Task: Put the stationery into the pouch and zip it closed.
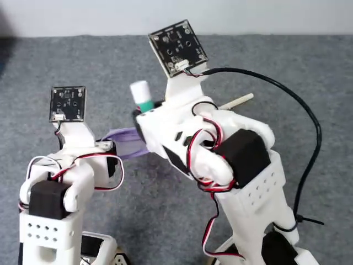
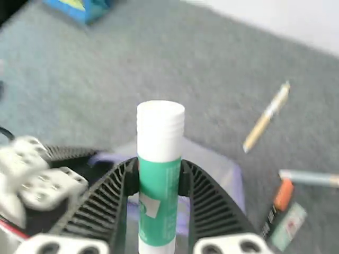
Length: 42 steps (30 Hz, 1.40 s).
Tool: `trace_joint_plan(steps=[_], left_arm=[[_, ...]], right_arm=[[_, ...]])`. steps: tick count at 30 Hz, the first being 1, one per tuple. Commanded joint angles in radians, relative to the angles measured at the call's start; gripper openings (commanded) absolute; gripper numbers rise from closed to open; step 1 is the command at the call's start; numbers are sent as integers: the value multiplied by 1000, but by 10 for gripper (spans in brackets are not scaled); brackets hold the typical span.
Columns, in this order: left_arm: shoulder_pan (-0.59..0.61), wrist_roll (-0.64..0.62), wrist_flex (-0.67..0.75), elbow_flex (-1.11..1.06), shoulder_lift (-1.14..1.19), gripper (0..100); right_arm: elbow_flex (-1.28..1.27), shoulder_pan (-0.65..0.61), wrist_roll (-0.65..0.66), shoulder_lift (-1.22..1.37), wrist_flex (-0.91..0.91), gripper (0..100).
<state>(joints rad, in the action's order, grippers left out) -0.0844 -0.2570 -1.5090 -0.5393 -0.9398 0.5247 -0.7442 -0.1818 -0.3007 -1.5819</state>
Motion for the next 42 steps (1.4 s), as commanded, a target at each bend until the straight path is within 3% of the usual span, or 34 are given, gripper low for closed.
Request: trace_joint_plan(steps=[1,8,13,27,36,39,42], left_arm=[[2,-15,3,42,28,15],[2,-34,-3,42,26,15],[2,-38,-3,41,21,15],[2,-38,-3,39,28,15],[2,-38,-3,39,28,15],[2,-38,-3,39,25,15],[2,-38,-3,39,23,15]], right_arm=[[-2,-21,-12,-4,94,8],[-9,-24,-14,-28,111,8],[-170,-12,-34,-159,102,8],[-870,-36,-31,-487,719,8],[-1177,-68,172,-501,1076,8],[-1221,-68,201,-504,1113,19],[-1227,-68,203,-527,1099,96]])
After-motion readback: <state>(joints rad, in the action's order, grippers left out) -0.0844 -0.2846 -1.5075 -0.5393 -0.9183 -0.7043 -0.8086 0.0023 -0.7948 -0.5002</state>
